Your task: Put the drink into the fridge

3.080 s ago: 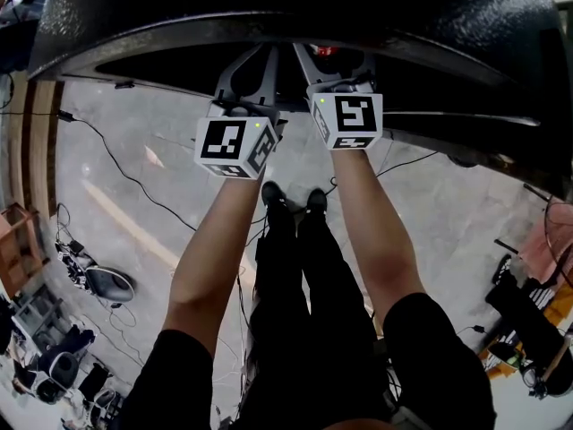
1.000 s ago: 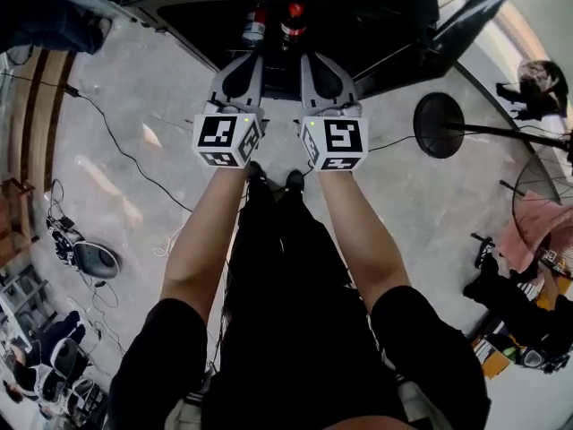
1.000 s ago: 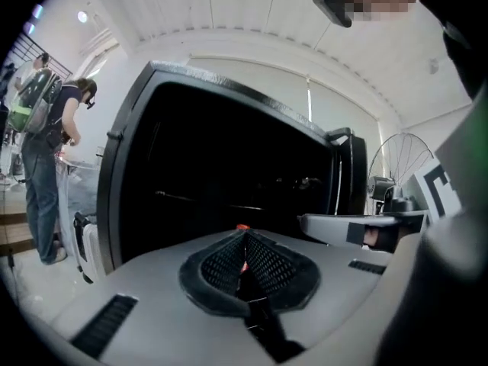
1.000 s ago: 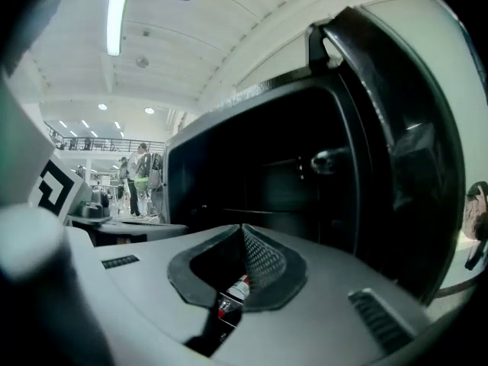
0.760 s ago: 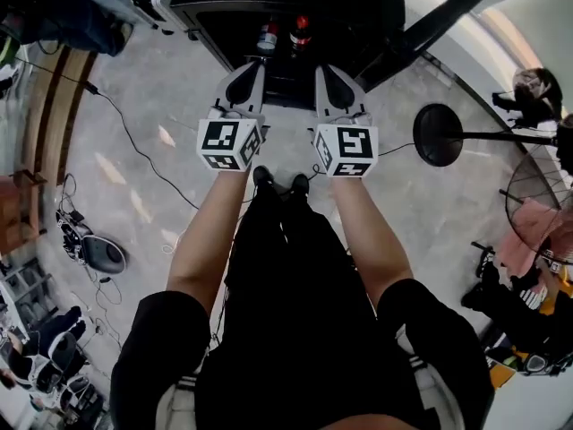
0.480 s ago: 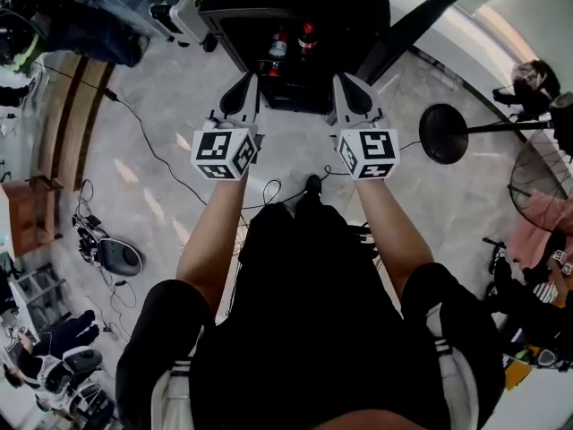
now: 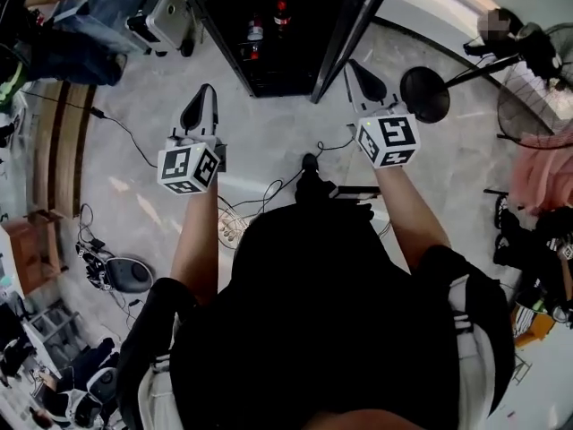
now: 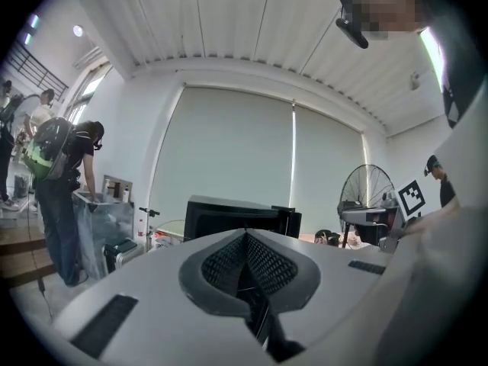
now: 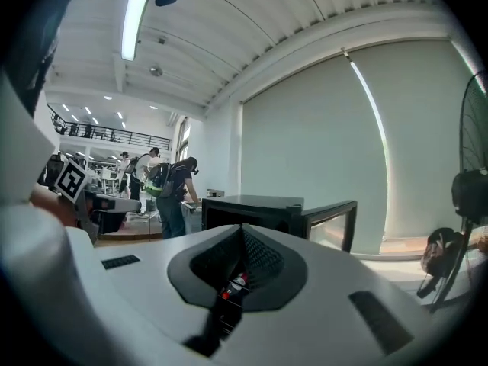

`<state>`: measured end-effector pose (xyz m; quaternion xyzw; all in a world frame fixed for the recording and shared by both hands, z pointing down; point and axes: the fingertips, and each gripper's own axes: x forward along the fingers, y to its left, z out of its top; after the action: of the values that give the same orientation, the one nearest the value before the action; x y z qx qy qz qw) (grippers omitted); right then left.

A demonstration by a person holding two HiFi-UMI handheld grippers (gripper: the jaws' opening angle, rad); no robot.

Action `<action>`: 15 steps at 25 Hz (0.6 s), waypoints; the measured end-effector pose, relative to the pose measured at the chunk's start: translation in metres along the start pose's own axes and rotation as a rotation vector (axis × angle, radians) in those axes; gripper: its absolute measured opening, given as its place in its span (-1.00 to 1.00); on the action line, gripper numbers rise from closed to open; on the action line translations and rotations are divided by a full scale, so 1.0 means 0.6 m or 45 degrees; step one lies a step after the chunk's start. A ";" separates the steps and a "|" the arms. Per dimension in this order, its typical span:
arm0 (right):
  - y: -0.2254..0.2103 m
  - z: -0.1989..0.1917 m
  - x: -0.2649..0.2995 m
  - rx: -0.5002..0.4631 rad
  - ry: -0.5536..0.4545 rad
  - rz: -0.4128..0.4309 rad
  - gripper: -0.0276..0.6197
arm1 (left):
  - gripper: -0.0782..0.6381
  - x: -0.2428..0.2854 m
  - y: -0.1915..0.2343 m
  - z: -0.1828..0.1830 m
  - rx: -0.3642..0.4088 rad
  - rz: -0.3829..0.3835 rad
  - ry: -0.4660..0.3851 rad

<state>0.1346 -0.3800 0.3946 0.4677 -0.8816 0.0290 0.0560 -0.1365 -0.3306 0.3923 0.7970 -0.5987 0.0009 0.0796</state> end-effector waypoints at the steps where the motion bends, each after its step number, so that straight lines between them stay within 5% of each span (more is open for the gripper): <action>1: 0.011 0.003 -0.019 0.010 -0.002 -0.016 -0.85 | -0.74 -0.026 0.001 0.005 0.003 -0.011 -0.009; 9: 0.140 -0.007 -0.190 0.060 -0.017 -0.085 -0.85 | -0.74 -0.253 0.019 -0.003 0.012 -0.103 0.008; 15: 0.229 -0.052 -0.306 0.144 -0.014 -0.163 -0.85 | -0.74 -0.403 0.025 -0.053 -0.007 -0.051 0.031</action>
<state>0.1250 -0.1491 0.4029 0.5257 -0.8471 0.0727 0.0265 -0.2163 -0.0996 0.4019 0.8086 -0.5815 0.0075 0.0891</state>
